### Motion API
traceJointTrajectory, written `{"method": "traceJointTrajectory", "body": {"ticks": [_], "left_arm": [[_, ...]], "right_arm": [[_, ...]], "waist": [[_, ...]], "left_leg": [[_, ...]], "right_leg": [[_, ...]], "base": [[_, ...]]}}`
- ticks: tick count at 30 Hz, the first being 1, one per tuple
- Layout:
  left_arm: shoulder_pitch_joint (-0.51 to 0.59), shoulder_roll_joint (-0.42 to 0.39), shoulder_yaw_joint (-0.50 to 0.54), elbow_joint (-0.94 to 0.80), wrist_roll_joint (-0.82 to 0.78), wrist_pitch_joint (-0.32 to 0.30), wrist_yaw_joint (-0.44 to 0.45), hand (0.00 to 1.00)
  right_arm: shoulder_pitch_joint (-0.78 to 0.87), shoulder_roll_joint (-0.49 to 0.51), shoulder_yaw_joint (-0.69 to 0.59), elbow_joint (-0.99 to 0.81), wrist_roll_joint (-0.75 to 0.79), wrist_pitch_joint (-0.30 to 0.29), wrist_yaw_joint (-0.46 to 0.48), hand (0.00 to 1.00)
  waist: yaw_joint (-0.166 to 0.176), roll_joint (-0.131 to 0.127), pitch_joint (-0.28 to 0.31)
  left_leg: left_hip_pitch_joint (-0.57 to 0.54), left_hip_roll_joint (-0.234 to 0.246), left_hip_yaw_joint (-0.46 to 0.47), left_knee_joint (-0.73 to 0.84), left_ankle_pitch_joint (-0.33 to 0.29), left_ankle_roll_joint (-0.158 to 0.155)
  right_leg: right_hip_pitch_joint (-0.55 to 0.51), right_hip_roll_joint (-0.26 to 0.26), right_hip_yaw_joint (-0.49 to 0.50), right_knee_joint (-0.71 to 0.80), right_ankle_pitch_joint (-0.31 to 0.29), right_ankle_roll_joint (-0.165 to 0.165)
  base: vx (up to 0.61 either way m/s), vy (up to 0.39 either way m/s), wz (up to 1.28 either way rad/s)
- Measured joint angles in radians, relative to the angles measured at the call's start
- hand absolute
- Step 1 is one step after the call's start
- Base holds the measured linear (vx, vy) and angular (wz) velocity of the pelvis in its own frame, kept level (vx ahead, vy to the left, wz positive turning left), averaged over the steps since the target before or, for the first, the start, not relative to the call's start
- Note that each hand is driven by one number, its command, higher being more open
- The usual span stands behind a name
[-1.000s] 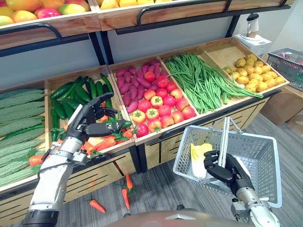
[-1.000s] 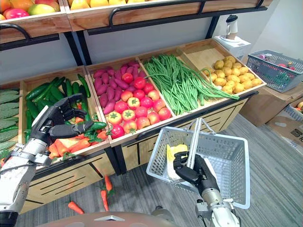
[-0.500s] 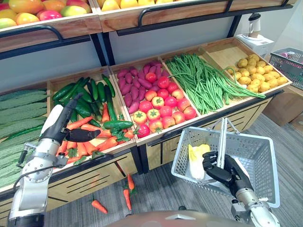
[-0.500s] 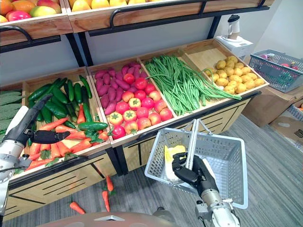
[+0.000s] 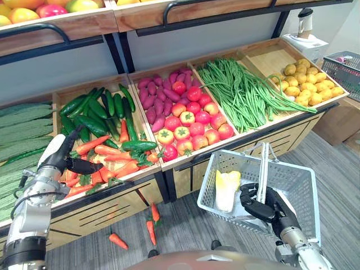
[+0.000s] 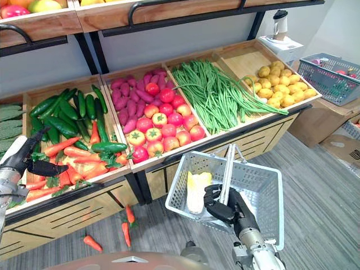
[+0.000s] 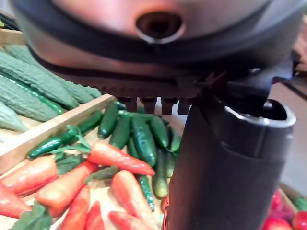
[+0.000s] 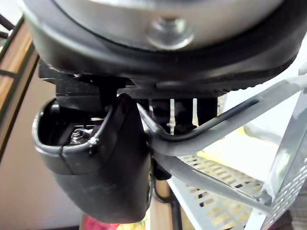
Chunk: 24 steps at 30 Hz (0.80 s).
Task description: Pick vegetable in the basket
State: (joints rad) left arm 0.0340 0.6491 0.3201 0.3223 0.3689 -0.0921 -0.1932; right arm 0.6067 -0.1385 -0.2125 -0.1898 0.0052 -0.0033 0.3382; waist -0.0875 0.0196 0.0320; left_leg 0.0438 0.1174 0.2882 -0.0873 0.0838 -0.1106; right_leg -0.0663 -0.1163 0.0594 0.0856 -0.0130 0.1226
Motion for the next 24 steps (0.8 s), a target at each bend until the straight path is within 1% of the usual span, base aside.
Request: {"method": "traceJointTrajectory", "body": {"ticks": [4, 6, 10, 13, 15, 17, 21, 24], "left_arm": [[-0.049, 0.031, -0.034, 0.079, 0.019, 0.004, 0.014, 1.0], [-0.088, 0.032, -0.035, 0.124, 0.036, 0.004, 0.019, 1.0], [-0.146, 0.037, -0.066, 0.169, 0.047, 0.004, 0.027, 1.0], [-0.193, 0.04, -0.089, 0.196, 0.07, 0.004, 0.041, 1.0], [-0.21, 0.068, -0.125, 0.197, 0.071, 0.003, 0.048, 1.0], [-0.23, 0.076, -0.135, 0.197, 0.072, 0.003, 0.05, 1.0], [-0.262, 0.079, -0.151, 0.199, 0.074, 0.003, 0.056, 1.0], [-0.265, 0.104, -0.201, 0.211, 0.078, -0.002, 0.059, 1.0]], "right_arm": [[0.008, 0.0, 0.013, 0.0, 0.001, 0.0, 0.0, 0.0], [0.008, 0.0, 0.025, 0.0, 0.002, 0.0, 0.0, 0.0], [0.006, 0.0, 0.046, 0.0, 0.003, -0.003, 0.0, 0.0], [-0.006, -0.002, 0.057, 0.0, 0.014, -0.003, 0.0, 0.0], [-0.019, -0.003, 0.068, 0.0, 0.022, -0.003, 0.0, 0.0], [-0.025, -0.003, 0.069, -0.001, 0.022, -0.003, 0.0, 0.0], [-0.047, -0.011, 0.073, -0.002, 0.034, -0.003, -0.002, 0.0], [-0.077, -0.021, 0.103, -0.002, 0.043, -0.003, -0.004, 0.0]], "waist": [[-0.002, -0.013, 0.016], [-0.004, -0.022, 0.026], [-0.007, -0.028, 0.05], [-0.006, -0.031, 0.087], [-0.007, -0.036, 0.118], [-0.01, -0.039, 0.131], [-0.014, -0.043, 0.168], [-0.025, -0.046, 0.194]], "left_leg": [[0.0, 0.0, 0.008, 0.002, -0.001, 0.001], [0.001, 0.0, 0.013, 0.002, -0.001, 0.001], [0.0, -0.001, 0.018, 0.003, -0.003, 0.002], [0.0, -0.001, 0.025, 0.003, -0.003, 0.003], [-0.005, -0.001, 0.032, 0.003, -0.003, 0.003], [-0.025, -0.001, 0.034, 0.014, -0.005, 0.005], [-0.057, 0.003, 0.039, 0.057, -0.025, 0.004], [-0.095, 0.017, 0.05, 0.121, -0.058, 0.0]], "right_leg": [[-0.003, 0.001, 0.007, 0.0, 0.001, 0.0], [-0.005, 0.002, 0.013, 0.0, 0.001, 0.0], [-0.011, 0.003, 0.018, 0.005, 0.001, 0.0], [-0.022, 0.004, 0.026, 0.017, 0.001, 0.0], [-0.035, 0.006, 0.032, 0.024, 0.001, 0.0], [-0.054, 0.005, 0.035, 0.032, 0.001, 0.0], [-0.076, 0.004, 0.047, 0.041, 0.001, 0.0], [-0.103, 0.011, 0.064, 0.054, 0.001, 0.0]], "base": [[0.0, 0.0, -0.06], [0.01, 0.001, -0.06], [0.0, 0.001, -0.03], [0.0, 0.002, -0.08], [-0.02, 0.002, -0.09], [-0.01, 0.0, -0.03], [0.0, 0.001, -0.06], [0.0, -0.005, -0.15]]}}
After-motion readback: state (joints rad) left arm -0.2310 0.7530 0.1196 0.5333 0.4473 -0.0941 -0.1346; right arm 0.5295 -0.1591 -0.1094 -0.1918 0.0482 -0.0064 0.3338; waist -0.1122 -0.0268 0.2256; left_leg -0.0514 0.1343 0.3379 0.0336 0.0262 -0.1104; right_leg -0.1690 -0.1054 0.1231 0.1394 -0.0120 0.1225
